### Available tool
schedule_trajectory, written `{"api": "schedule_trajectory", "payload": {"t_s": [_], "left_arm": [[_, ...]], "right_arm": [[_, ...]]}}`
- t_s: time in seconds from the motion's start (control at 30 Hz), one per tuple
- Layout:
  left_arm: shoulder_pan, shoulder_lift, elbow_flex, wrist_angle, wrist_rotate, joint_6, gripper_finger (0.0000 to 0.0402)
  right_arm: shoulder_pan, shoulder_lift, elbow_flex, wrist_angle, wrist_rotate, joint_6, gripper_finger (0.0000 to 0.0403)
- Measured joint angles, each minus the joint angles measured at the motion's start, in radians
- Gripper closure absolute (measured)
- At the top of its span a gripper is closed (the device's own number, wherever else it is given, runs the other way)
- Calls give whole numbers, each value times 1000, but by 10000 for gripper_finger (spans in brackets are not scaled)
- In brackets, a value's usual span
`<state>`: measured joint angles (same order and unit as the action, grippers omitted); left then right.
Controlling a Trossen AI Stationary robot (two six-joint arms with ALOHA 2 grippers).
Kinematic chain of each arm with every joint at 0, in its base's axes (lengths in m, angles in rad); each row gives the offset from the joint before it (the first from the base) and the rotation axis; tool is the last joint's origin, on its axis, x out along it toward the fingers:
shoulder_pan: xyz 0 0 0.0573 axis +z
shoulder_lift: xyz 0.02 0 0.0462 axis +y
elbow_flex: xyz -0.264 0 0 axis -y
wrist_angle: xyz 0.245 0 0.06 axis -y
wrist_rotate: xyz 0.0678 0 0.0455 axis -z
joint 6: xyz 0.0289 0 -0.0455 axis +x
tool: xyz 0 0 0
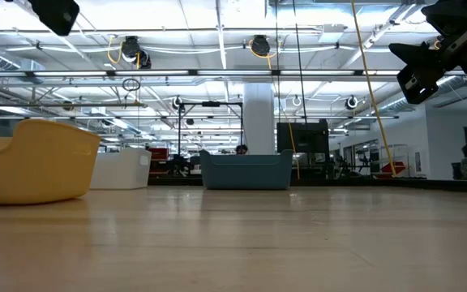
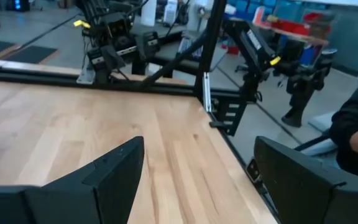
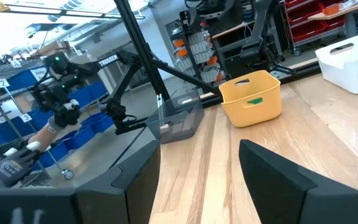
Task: Sort & place blocks by color
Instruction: Return to Home Position
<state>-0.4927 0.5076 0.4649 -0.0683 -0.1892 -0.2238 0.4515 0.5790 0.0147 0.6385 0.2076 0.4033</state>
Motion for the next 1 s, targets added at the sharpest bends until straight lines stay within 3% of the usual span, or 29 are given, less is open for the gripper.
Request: {"api": "schedule_trajectory", "payload": {"t_s": [0.17, 0.63, 1.0], "left_arm": [[94, -49, -57, 43, 113, 34, 94], [302, -142, -192, 69, 159, 23, 94], [402, -142, -200, 90, 260, 38, 94]], "right_arm": [[0, 0, 0, 0, 0, 0, 193], [0, 0, 0, 0, 0, 0, 193], [0, 0, 0, 0, 0, 0, 193]]}}
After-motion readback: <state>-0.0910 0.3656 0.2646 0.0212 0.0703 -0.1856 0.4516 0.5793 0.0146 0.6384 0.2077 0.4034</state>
